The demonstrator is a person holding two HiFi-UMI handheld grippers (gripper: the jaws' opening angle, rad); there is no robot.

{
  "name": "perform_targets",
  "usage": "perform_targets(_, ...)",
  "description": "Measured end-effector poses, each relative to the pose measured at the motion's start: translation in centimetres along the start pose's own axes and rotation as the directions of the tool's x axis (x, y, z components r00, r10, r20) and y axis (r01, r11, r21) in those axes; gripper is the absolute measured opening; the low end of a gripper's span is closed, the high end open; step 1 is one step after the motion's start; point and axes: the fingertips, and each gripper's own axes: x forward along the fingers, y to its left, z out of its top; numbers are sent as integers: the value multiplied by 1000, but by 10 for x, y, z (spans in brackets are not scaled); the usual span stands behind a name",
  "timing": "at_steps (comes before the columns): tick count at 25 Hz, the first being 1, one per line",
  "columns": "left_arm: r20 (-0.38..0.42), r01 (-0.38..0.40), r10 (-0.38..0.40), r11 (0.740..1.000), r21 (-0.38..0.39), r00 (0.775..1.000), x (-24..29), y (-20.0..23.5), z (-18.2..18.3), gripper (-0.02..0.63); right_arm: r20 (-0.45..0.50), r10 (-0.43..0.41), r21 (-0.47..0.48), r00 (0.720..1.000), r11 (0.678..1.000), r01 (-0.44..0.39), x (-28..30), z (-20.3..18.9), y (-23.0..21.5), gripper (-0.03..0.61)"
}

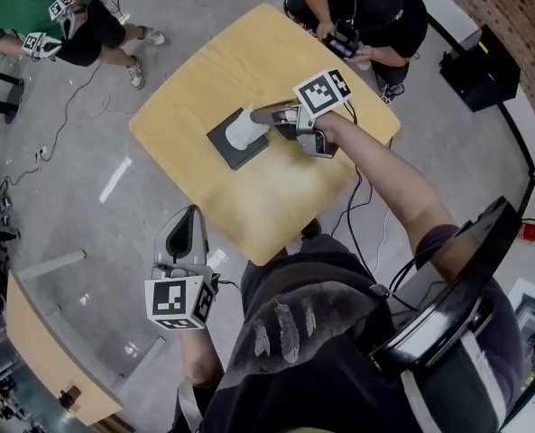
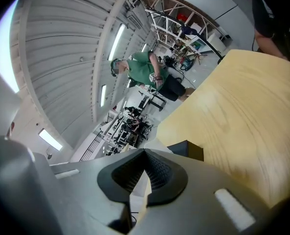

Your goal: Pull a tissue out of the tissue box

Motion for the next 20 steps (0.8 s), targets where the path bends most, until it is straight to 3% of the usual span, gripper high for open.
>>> perform_targets(4,7,8,-8,1000,11,1000,0,-11,2,0,19,15,-14,1000,1000,-14,-14,4,9,0)
perform_targets(8,17,19,-19,1000,18,1000,3,-16,5,0,57,-37,-13,998,999,38,-38,13,6,0)
perform_targets(12,14,19,-19,1000,14,1000,5,-22,3,0,101,112,-38,989,993,-108,-47,22,32,0)
perform_targets(20,28,31,-31,999,21,999,1,-39,5,0,126,122,-44,985,992,-118,-75,15,50,0)
